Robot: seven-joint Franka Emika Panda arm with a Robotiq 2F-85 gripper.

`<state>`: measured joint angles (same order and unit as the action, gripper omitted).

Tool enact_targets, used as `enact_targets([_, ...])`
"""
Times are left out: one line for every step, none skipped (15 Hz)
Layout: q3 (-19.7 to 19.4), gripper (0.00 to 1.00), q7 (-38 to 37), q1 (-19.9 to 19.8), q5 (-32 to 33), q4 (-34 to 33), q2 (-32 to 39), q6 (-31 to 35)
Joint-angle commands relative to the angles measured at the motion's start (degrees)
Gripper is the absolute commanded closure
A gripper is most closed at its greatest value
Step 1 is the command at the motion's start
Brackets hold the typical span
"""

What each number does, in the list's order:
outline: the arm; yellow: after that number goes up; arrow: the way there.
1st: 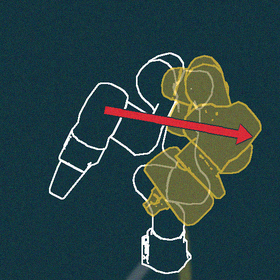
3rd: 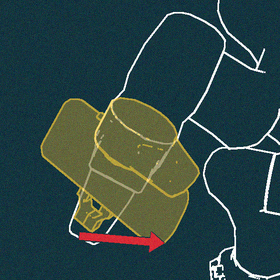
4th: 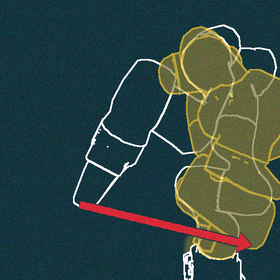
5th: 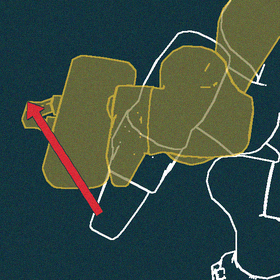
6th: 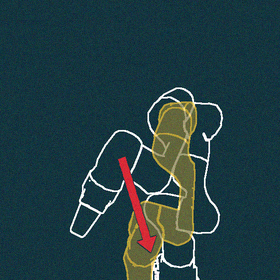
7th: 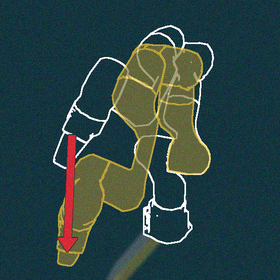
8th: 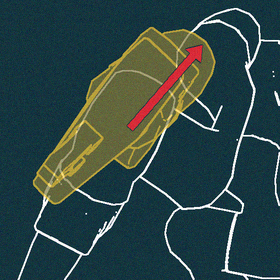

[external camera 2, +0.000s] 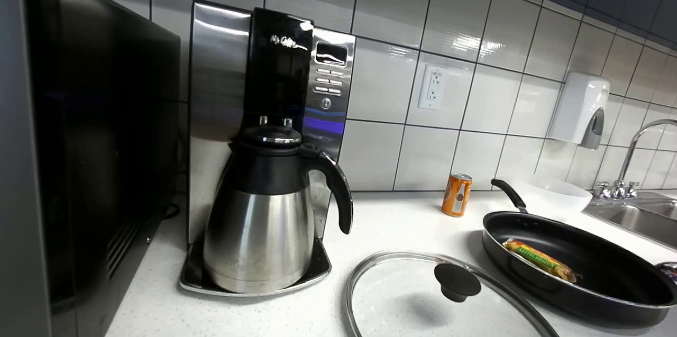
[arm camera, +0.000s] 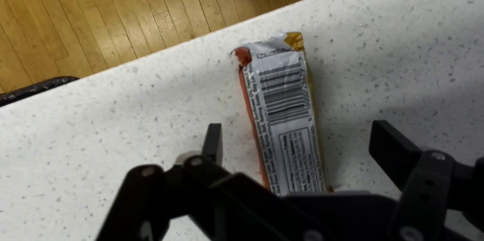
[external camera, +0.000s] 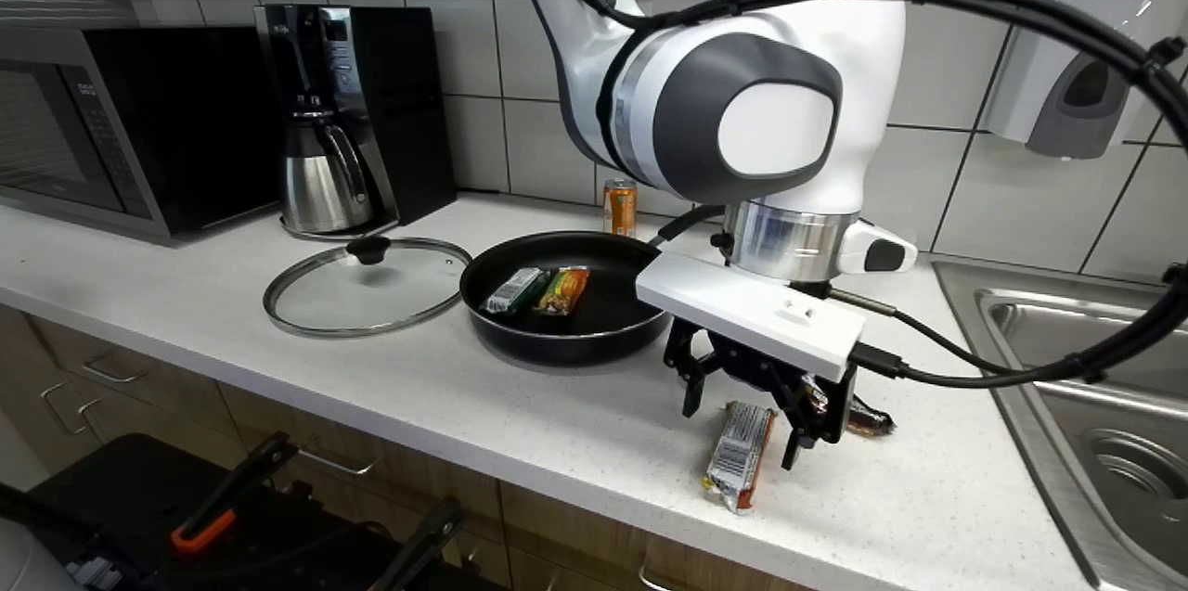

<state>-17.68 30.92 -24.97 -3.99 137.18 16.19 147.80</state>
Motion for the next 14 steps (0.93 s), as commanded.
enact_targets([2.4,0.00,2.9,-2.4,-1.3,-2.6,2.3,-0.5])
enact_targets([2.8,0.25,2.9,-2.6,-1.3,-2.7,2.5,-0.4])
enact_targets([2.9,0.28,2.8,-2.7,-1.1,-2.9,2.6,-0.3])
enact_targets([3.1,0.35,2.7,-2.7,-0.9,-3.0,2.6,-0.4])
enact_targets([3.1,0.44,2.4,-2.7,-0.7,-3.1,2.7,-0.4])
enact_targets([3.1,0.51,2.2,-2.6,-0.5,-3.2,2.6,-0.4])
enact_targets([3.0,0.60,1.9,-2.4,-0.2,-3.2,2.5,-0.4])
enact_targets([2.8,0.66,1.6,-2.3,0.1,-3.2,2.3,-0.3])
enact_targets([2.6,0.75,1.2,-2.1,0.4,-3.2,2.1,-0.4])
enact_targets([2.4,0.81,0.9,-1.9,0.9,-3.1,1.8,-0.4])
enact_targets([2.2,0.83,0.7,-1.7,1.2,-2.9,1.3,-0.4])
enact_targets([2.2,0.83,0.6,-1.6,1.4,-2.7,0.6,-0.6])
enact_targets([2.0,0.83,0.1,-1.3,1.7,-2.6,0.2,-0.6])
enact_targets([1.7,0.83,-0.4,-1.0,2.3,-2.4,-0.5,-0.6])
